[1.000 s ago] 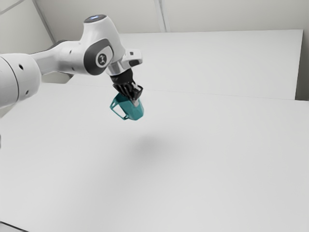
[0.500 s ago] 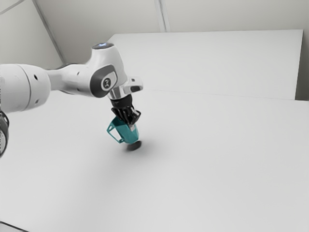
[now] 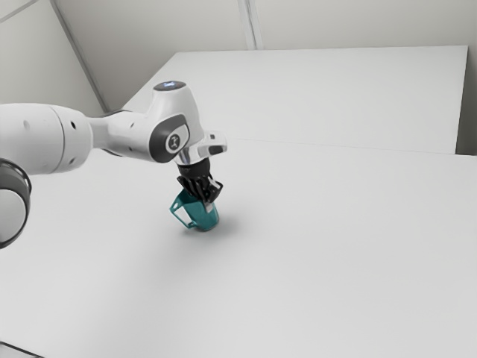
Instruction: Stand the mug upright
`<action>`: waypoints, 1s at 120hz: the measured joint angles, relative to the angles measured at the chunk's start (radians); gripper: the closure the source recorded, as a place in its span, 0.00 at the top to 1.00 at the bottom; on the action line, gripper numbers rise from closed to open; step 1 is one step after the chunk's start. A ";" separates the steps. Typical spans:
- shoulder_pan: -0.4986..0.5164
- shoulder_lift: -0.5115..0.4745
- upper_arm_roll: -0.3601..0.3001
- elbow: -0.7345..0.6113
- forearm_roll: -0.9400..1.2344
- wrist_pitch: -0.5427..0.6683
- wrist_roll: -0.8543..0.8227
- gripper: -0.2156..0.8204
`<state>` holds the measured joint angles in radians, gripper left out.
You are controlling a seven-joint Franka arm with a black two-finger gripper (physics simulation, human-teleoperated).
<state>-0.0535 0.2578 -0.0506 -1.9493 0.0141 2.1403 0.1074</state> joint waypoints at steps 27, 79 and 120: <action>-0.007 -0.044 0.000 -0.001 -0.001 -0.006 -0.007 0.48; 0.006 -0.079 0.019 0.309 -0.019 -0.251 -0.009 0.75; -0.006 -0.065 0.042 0.469 -0.009 -0.435 0.017 0.78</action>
<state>-0.0590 0.1931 -0.0083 -1.4804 0.0049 1.7053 0.1249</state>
